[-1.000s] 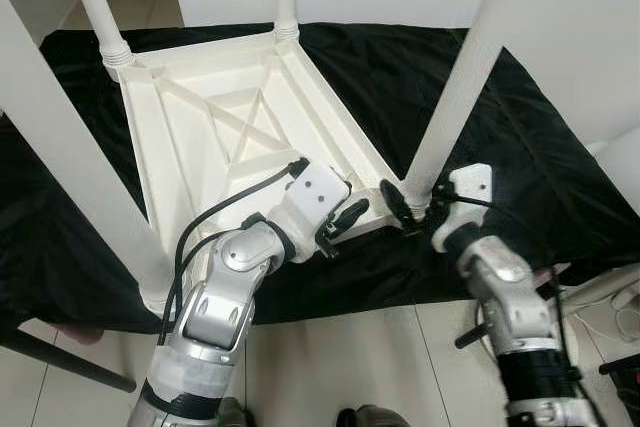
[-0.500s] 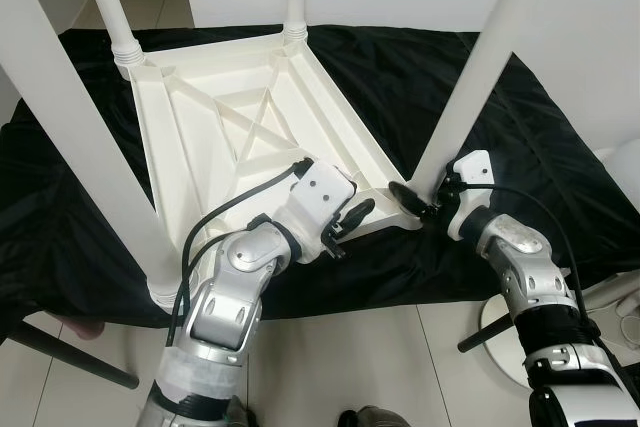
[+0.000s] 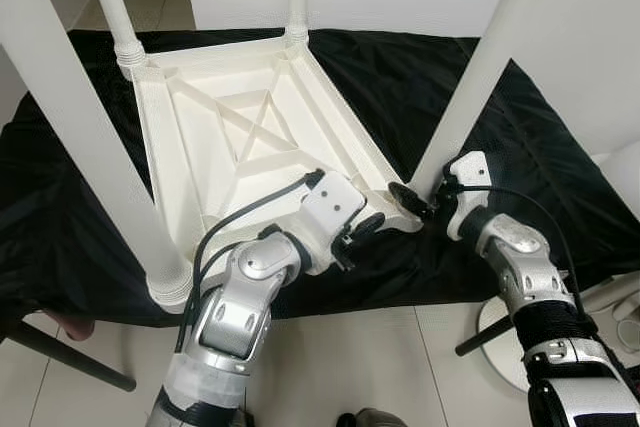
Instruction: Building children table
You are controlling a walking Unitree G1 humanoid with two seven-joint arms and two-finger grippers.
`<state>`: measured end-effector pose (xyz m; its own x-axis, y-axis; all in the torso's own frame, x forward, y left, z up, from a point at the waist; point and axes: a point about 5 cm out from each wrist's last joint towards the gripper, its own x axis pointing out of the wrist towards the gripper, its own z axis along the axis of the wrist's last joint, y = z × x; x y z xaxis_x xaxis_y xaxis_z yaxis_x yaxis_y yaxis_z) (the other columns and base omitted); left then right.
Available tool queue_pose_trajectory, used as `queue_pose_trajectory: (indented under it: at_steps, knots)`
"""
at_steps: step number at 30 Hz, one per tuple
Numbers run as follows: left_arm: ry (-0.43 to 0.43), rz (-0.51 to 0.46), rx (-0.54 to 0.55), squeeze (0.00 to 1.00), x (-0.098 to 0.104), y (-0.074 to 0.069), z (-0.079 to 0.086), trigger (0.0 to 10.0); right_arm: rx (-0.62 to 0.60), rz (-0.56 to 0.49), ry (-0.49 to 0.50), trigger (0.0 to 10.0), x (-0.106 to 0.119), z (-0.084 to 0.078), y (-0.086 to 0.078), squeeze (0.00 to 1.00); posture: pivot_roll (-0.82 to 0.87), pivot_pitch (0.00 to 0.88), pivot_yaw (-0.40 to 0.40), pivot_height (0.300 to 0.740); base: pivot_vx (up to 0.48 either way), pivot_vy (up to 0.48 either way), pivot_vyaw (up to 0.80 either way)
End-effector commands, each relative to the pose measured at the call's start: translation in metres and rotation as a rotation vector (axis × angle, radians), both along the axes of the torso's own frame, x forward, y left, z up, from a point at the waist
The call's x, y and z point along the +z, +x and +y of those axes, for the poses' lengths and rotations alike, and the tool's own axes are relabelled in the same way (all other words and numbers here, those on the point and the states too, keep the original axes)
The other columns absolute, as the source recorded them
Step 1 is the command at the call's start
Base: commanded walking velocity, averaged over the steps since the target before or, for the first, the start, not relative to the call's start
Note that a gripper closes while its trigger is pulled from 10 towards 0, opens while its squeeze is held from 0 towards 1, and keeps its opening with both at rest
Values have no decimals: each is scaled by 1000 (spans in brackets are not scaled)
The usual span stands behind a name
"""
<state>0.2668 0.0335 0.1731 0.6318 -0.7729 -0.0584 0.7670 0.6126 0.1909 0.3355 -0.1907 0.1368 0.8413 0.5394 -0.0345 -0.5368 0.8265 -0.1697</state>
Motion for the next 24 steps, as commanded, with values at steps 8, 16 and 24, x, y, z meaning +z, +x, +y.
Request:
queue_pose_trajectory:
  at_steps: [8,16,24]
  knots:
    - [-4,-13,112,0,-1,5,5,10000,-350,150,113,10000,-28,14,-8,0,-87,26,-27,740,0,0,0]
    - [8,-20,113,0,-2,5,6,10000,-586,172,253,10000,-32,53,-27,0,-86,22,-27,740,0,0,0]
    - [12,-20,124,0,-3,7,9,10000,-543,137,270,10000,-20,83,-36,0,-86,19,-22,740,0,0,0]
